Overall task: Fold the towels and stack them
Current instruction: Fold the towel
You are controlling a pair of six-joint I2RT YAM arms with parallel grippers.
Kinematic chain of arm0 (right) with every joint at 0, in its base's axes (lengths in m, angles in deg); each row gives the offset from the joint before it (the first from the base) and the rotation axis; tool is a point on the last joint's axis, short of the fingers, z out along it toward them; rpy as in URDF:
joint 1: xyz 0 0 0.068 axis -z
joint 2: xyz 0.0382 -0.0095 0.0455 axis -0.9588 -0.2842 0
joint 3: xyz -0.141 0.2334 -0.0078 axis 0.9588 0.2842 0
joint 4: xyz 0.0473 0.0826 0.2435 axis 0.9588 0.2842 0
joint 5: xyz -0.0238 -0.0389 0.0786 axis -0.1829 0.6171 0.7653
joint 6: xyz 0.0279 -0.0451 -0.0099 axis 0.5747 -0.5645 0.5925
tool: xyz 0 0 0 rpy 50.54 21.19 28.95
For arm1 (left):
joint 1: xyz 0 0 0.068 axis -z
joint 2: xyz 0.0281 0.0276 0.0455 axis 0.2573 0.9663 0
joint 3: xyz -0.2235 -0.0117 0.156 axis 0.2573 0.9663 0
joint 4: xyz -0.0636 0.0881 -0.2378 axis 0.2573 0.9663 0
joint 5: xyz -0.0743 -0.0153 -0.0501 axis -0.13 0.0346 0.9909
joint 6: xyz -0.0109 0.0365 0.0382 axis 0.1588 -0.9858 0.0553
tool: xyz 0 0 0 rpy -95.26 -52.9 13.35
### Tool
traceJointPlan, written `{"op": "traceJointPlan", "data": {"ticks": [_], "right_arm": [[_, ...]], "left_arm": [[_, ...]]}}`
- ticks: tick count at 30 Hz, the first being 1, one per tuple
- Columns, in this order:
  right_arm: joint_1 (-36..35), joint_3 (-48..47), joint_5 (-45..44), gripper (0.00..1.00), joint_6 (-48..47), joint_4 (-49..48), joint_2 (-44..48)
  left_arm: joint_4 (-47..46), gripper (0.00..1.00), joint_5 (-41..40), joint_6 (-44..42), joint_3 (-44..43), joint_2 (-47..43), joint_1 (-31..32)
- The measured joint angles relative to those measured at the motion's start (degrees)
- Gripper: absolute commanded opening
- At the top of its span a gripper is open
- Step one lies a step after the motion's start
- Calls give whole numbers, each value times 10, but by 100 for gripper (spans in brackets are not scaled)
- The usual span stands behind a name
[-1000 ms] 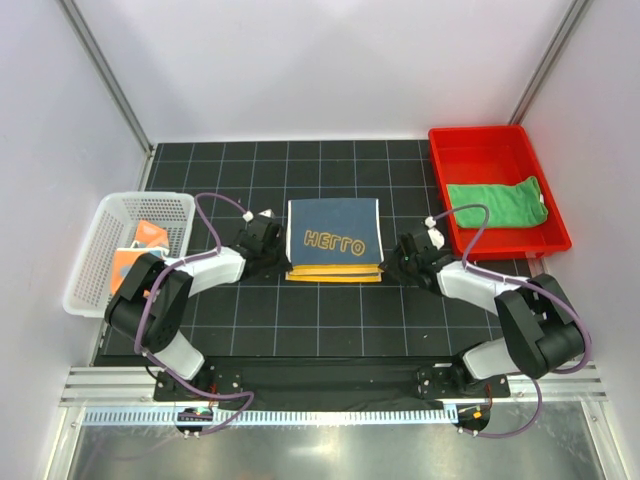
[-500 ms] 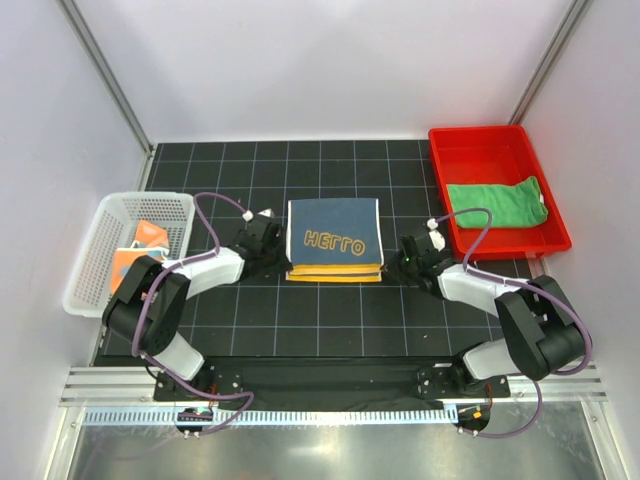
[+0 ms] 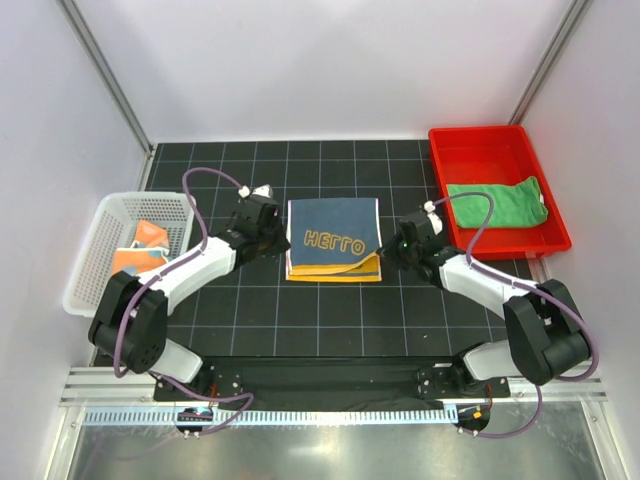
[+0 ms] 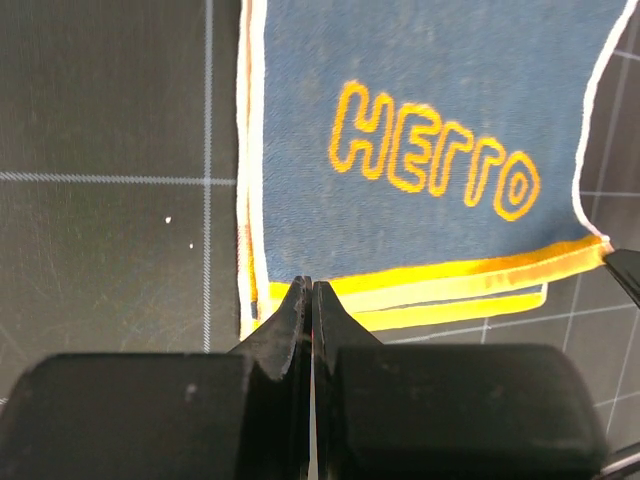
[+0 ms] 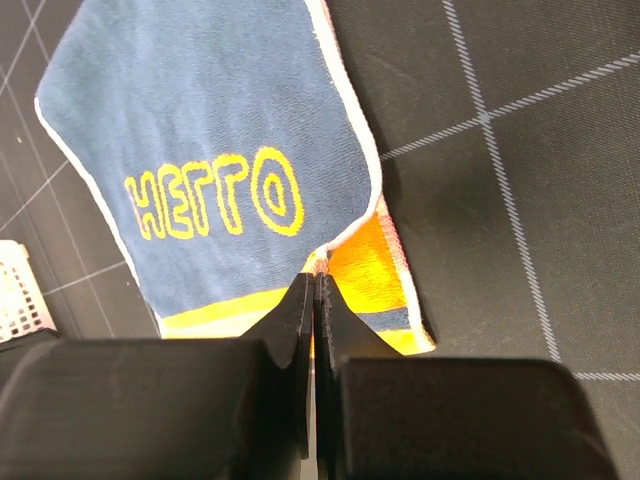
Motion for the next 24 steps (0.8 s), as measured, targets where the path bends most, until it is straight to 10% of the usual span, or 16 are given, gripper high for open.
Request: {"op": "traceJointPlan", "data": {"ticks": [7,24], "right_arm": [[0,-1,17,1,-1,3,5],[0,-84,21,1,-6,-19,-47]], "left_arm": [[5,35,15,-16,9,-5,1],[-9,50,52,-4,57,25,8]]}}
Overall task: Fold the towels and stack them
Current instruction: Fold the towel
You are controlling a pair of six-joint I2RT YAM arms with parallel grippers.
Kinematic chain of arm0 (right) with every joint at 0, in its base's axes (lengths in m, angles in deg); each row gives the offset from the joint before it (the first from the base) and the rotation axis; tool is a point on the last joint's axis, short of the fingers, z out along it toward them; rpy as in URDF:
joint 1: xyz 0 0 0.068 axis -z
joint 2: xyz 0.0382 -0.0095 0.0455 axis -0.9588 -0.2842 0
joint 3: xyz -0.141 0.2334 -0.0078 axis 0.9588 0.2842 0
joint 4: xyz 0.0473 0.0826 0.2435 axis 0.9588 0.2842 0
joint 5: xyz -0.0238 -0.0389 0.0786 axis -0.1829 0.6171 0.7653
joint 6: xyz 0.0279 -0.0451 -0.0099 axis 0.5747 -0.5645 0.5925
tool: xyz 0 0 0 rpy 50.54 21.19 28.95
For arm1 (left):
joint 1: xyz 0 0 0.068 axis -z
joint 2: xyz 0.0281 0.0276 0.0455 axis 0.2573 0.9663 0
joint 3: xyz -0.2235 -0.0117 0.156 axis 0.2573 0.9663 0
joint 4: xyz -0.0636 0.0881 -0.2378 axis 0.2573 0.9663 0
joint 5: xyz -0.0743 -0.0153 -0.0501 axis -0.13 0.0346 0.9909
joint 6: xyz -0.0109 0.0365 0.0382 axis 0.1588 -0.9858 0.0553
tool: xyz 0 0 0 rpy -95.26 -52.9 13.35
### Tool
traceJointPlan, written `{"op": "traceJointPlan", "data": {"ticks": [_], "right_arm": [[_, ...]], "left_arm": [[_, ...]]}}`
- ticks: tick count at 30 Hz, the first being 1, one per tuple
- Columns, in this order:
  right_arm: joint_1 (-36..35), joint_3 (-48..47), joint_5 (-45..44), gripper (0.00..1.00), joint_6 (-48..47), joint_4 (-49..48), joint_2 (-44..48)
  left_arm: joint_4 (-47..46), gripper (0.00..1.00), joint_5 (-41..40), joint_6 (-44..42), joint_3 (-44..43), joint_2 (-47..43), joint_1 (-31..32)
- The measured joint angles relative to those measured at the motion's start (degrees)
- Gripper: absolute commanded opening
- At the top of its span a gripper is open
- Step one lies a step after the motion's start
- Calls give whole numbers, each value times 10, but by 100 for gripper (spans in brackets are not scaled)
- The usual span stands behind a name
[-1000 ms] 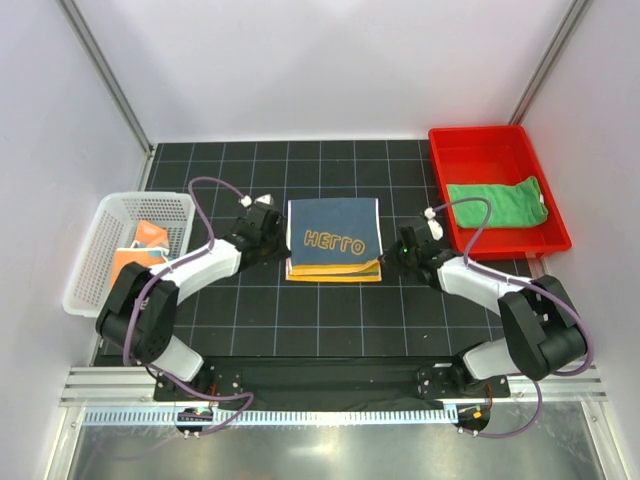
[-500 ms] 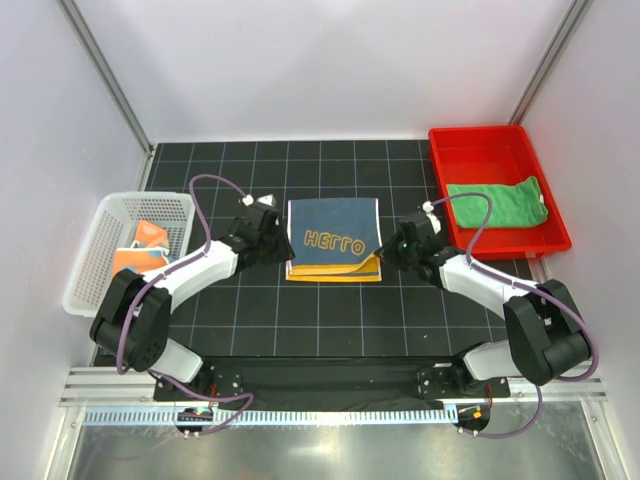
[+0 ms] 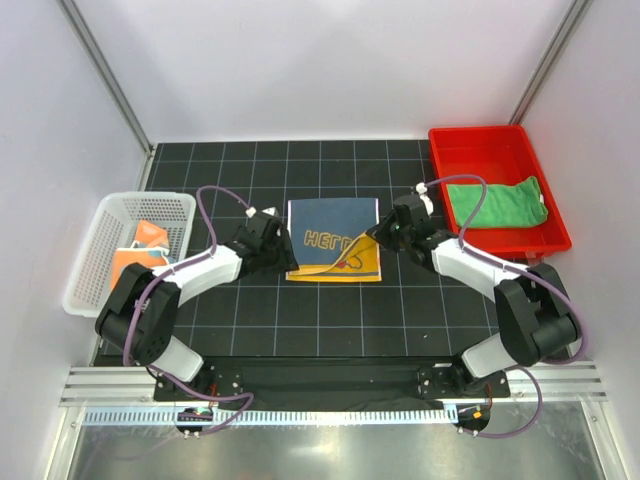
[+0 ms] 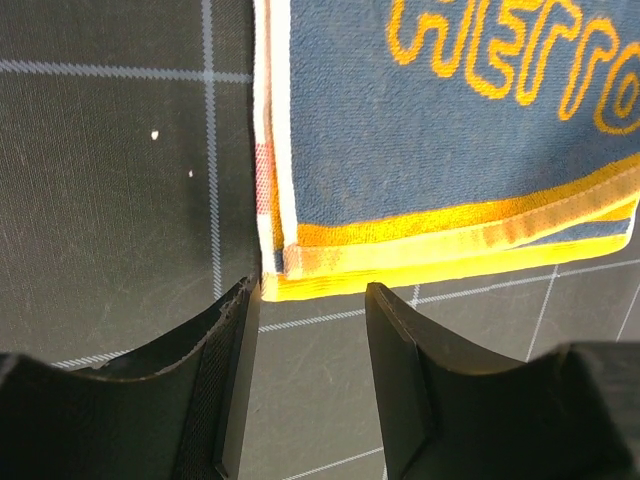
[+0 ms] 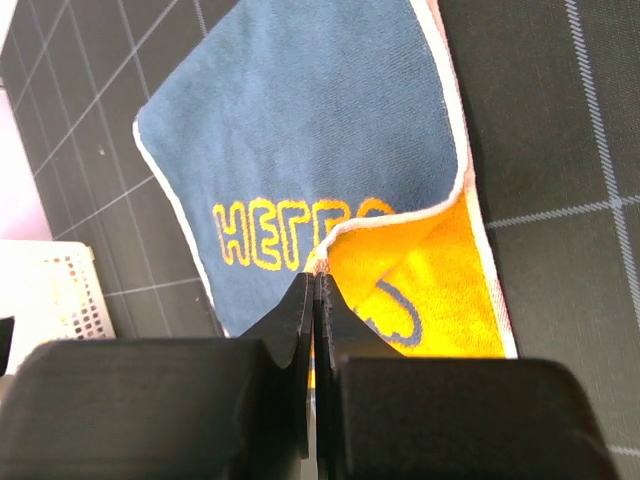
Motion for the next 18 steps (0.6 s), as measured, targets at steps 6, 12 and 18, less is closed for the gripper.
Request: {"op": "traceJointPlan", "data": {"ticks": [6,12,18], "right_arm": [[2,-13,-2,1,2,-6,-37],[11,-36,-2,1,8,-11,-59],[18,-39,-3,1,14,-17,-67]], "left_arm": [[-23,50,11,18,19,0,0],[-72,52,24,33,51,-3,0],[-87,52,25,33,57,-8,0]]}}
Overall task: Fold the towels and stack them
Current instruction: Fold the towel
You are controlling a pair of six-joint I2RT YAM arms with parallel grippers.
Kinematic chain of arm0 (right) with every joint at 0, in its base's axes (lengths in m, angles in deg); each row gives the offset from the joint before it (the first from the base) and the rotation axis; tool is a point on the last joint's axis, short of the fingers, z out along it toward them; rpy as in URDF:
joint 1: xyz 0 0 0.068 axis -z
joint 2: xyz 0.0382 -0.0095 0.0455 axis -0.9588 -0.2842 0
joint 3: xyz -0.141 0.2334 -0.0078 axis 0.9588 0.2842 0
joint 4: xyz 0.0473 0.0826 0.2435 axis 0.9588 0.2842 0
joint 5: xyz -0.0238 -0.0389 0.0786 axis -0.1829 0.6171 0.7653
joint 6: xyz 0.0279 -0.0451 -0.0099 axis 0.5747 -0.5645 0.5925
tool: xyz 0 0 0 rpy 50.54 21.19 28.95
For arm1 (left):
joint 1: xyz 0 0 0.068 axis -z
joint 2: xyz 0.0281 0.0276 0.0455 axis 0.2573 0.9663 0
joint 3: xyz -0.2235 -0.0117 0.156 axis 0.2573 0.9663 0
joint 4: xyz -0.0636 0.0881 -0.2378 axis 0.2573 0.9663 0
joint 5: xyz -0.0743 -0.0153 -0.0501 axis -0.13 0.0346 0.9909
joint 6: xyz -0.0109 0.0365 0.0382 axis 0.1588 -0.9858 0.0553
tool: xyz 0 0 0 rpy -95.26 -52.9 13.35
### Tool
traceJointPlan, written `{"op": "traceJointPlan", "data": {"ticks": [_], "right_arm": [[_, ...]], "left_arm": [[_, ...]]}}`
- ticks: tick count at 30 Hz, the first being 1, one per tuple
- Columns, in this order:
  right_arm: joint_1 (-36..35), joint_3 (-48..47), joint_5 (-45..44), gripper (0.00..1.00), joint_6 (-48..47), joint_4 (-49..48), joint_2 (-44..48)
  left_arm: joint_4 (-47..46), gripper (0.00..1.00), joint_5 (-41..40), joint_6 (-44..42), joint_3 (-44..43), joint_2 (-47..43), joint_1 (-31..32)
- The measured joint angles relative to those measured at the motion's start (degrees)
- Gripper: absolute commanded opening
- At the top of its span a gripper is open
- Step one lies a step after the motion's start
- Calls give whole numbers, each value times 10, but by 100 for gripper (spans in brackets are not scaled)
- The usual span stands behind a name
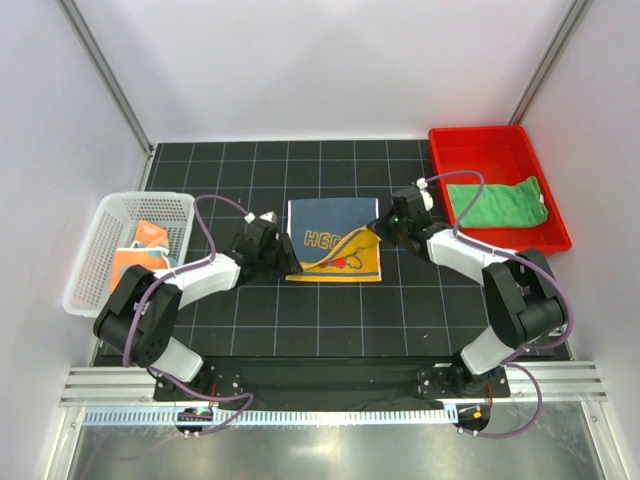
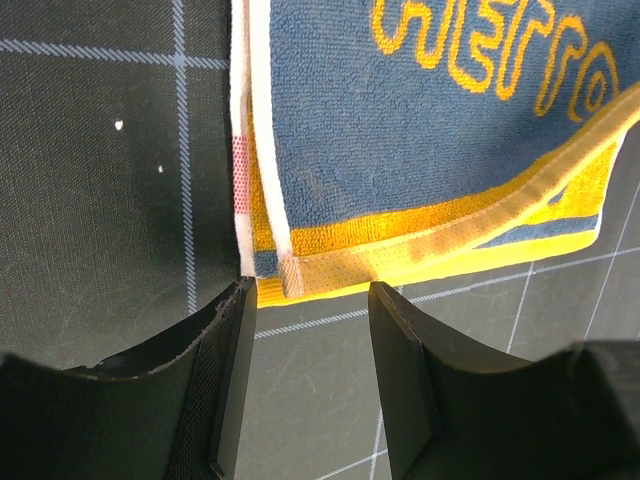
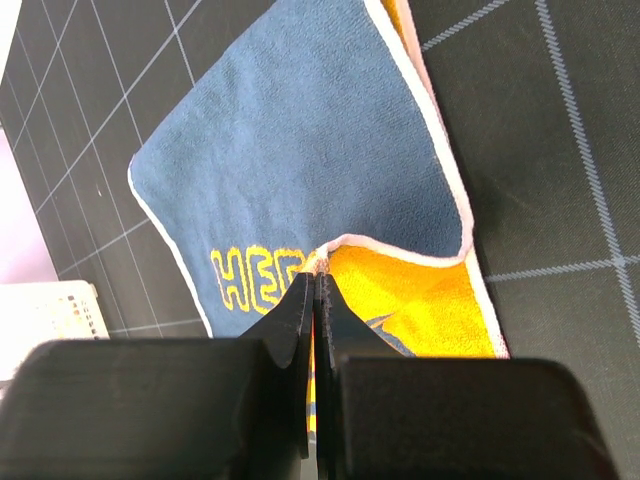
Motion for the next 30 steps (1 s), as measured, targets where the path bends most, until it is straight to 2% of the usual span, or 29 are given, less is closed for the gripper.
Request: {"op": "traceJointPlan", "data": {"ticks": [16,19,22,23,25,26,30], "right_arm": [[5,0,1,1,3,-7,-7],[6,0,1,1,3,-7,-7],[8,0,2,1,2,-7,-7],[8,0,3,1,2,-7,-7],[9,0,3,1,2,-7,-7],[9,0,6,1,2,-8,-7],[11,0,15,1,-5,-7,-6]], "left_arm": [[-29,46,0,28,0,13,0],[-30,39,0,34,0,20,0],[-33,26,-2,42,0,23,0],[-34,15,-3,43,-1,23,0],[-33,3,-7,45,-3,23,0],[-33,0,-8,44,-5,23,0],[-8,0,-15,34,-34,23,-2]]}}
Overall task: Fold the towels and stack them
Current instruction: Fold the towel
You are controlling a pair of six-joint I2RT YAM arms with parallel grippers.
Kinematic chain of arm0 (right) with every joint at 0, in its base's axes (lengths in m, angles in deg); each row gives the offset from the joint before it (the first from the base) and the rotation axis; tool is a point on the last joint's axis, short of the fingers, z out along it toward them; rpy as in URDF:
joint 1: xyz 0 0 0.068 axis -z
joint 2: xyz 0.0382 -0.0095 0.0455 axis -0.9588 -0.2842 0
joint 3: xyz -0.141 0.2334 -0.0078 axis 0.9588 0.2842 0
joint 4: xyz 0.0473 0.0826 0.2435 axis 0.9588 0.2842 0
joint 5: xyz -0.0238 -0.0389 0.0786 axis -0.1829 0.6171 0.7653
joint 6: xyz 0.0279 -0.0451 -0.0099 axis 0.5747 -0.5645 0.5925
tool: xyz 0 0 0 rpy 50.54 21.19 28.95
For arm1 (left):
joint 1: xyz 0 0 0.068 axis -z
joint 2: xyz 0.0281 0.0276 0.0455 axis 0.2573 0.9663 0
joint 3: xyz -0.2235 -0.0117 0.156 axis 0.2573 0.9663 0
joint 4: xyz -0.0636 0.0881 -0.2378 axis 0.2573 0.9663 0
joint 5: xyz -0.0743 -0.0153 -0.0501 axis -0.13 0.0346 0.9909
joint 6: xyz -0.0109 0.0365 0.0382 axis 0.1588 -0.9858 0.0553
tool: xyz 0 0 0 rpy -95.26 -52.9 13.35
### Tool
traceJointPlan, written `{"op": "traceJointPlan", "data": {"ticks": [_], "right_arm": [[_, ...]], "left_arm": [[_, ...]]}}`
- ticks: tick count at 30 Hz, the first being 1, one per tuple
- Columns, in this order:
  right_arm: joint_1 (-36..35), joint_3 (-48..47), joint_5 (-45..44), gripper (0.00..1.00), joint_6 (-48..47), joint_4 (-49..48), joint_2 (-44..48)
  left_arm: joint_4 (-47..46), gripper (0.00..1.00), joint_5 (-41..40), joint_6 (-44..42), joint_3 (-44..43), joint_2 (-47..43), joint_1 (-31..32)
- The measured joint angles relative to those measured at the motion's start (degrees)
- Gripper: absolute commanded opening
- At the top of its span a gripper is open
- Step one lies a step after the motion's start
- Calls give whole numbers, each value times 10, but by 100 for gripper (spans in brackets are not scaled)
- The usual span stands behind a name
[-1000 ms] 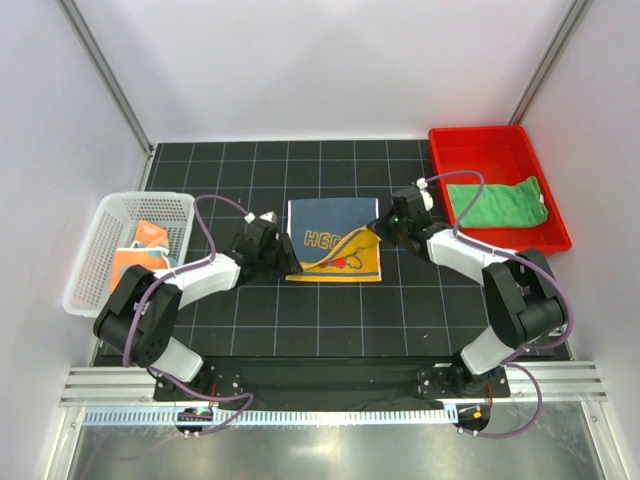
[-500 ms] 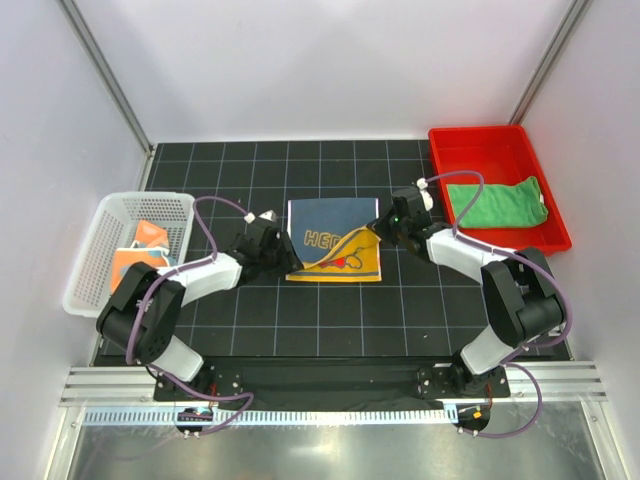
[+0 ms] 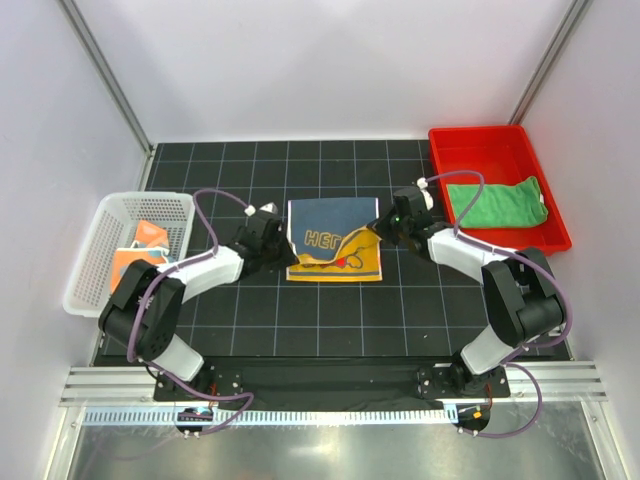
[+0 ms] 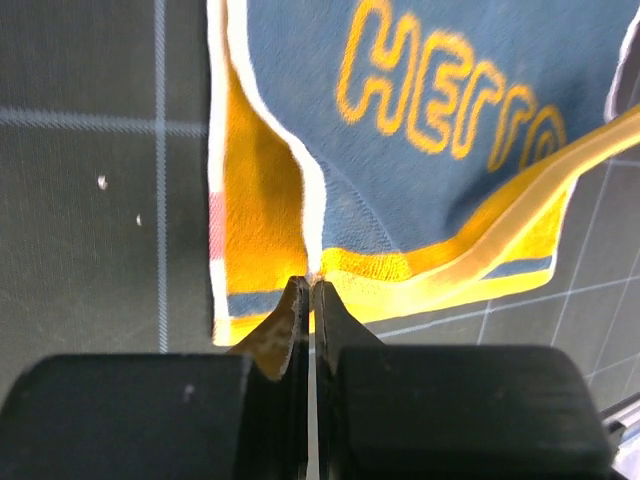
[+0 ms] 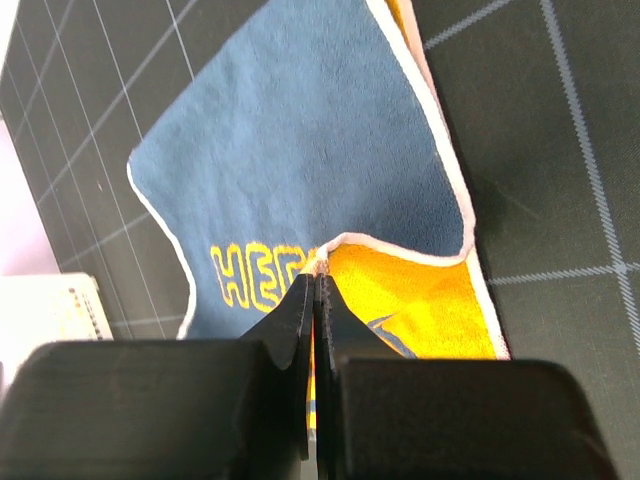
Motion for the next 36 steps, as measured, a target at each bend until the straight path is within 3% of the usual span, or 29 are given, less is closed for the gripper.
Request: {"op": "traceJointPlan", "data": {"ticks": [9,14,20,36], "right_arm": [[1,-4,56,1,-60,47,42],[1,88,81,1,-78,19,92],[1,183,92,1,-92,21,90],[0,183,71,1,-149,57,157]], "left_arm": [[109,0,-52,-70,-83,-61,-6],[101,0,-34,-76,-32,-88,-6],[97,0,3,-74,36,-38,-6],[80,0,35,-78,37,-56,-6]]}}
